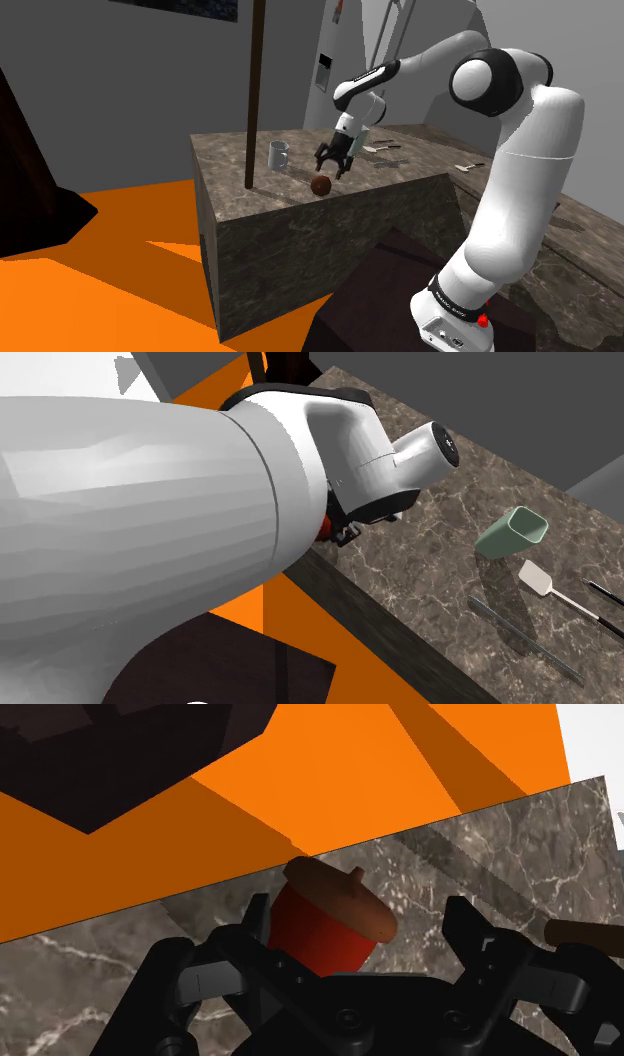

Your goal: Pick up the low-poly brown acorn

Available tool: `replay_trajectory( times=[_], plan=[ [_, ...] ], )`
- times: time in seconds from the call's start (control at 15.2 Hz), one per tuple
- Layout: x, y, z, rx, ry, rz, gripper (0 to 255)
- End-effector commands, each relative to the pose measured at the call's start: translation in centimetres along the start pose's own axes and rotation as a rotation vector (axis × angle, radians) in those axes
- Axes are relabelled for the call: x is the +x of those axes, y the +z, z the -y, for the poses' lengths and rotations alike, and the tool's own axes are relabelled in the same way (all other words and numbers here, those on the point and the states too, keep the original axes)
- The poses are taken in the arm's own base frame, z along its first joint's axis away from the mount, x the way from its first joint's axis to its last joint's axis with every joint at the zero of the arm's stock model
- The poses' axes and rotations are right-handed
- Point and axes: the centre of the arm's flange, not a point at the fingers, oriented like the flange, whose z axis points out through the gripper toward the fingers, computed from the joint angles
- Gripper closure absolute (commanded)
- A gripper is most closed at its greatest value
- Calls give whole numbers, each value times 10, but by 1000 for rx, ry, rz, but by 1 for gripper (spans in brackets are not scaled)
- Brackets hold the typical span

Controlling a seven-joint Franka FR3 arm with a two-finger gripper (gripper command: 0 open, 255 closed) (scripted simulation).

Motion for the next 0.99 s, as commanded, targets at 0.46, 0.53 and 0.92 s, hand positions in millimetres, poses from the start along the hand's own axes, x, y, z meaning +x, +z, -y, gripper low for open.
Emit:
replay_trajectory(
  times=[0.46, 0.53, 0.92],
  plan=[
    [11, 25, -10, 2, 3, 0, 255],
    [11, 25, -11, 2, 2, 0, 255],
    [10, 25, -10, 2, 2, 0, 255]
  ],
)
